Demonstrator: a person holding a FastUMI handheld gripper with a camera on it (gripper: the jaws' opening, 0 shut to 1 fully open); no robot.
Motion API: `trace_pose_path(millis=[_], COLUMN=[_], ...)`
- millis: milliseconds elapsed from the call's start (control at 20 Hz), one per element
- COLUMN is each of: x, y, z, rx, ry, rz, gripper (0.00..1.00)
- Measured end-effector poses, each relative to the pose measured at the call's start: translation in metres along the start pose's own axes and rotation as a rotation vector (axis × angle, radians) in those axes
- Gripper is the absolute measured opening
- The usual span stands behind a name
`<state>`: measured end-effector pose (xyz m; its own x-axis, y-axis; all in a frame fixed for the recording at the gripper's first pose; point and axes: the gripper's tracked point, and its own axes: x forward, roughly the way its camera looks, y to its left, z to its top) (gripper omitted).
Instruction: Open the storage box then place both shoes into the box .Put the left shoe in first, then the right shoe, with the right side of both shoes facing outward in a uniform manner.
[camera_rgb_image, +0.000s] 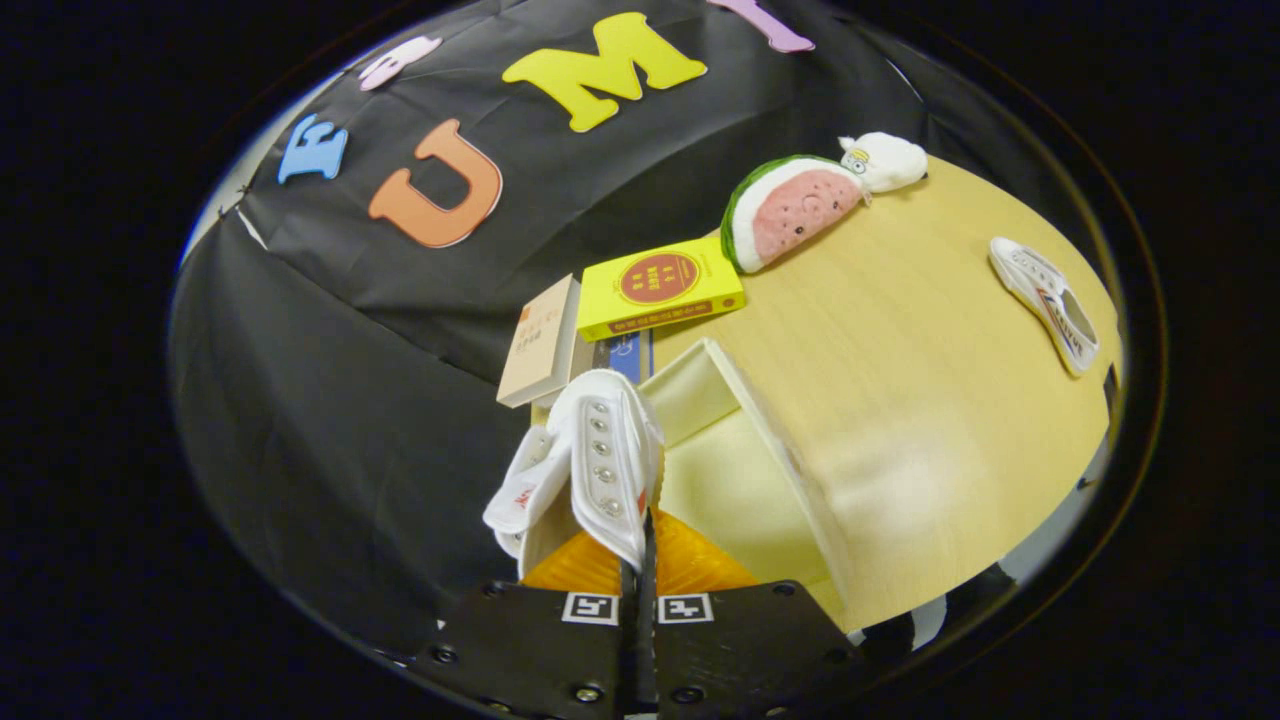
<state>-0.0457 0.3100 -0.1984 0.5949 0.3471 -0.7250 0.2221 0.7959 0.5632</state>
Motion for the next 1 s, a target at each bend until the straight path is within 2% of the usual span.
trace_pose_path(millis=[550, 850, 900, 1000], x=[0.060, 0.078, 0.080, 0.087], y=[-0.007, -0.003, 0.004, 0.007], z=[-0.033, -0.044, -0.047, -0.061], rx=[-0.027, -0.039, -0.056, -0.079], ry=[-0.025, -0.002, 0.007, 0.073], rz=[-0.147, -0.158, -0.139, -0.114], gripper=[0.00, 0.00, 0.00, 0.40])
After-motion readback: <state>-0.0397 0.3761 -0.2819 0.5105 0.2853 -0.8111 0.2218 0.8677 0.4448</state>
